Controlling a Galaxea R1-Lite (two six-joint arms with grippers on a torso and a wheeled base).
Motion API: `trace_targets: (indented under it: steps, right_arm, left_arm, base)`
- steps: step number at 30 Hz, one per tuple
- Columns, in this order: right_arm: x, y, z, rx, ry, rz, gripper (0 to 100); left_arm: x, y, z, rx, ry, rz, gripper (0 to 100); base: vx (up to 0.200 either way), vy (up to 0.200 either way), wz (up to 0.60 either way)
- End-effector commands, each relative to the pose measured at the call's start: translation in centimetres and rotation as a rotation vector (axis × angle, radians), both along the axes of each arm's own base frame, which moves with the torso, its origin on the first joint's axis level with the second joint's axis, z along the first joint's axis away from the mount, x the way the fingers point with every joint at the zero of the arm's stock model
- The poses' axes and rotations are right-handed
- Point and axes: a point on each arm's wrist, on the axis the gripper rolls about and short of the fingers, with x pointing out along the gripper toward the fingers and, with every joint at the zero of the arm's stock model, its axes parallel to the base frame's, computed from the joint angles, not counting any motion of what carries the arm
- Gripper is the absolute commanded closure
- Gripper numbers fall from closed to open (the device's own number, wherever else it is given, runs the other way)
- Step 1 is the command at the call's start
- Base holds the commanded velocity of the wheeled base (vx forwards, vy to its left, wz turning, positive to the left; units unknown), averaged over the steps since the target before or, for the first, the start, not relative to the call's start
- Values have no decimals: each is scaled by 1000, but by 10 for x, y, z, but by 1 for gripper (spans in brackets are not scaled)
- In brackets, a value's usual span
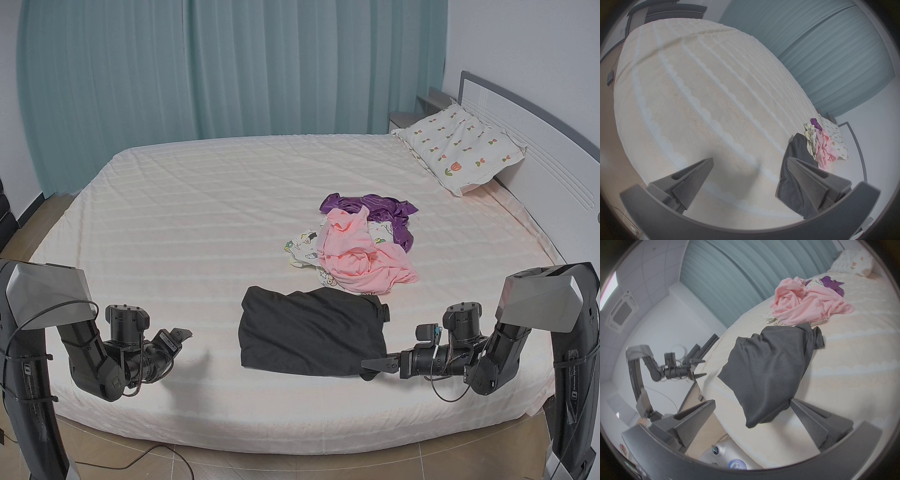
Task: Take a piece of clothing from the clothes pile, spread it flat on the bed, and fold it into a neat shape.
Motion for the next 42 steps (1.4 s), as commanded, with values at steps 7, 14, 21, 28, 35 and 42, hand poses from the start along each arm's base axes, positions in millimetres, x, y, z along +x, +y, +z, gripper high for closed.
trace_targets:
  steps: [7,14,21,28,35,42]
  right_arm:
    - [41,-13,29,221,47,-240,0]
    - [52,-22,13,215,64,-282,0]
    - [54,-24,4,201,81,-308,0]
    - [55,-22,-5,182,129,-311,0]
    - [54,-20,-9,179,136,-307,0]
    - [53,-14,-10,172,136,-305,0]
  left_arm:
    - [0,-1,4,5,-12,-1,0]
    - [12,-33,18,34,-91,-52,0]
    - [39,-49,26,71,-133,-90,0]
    - [89,-102,-3,88,-116,-205,0]
    - [96,-124,-11,106,-97,-258,0]
    - [101,-130,-22,127,-99,-268,0]
  base:
    - [200,0,0]
    - [114,0,0]
    - [0,0,0]
    - [0,0,0]
    - [0,0,0]
    - [0,0,0]
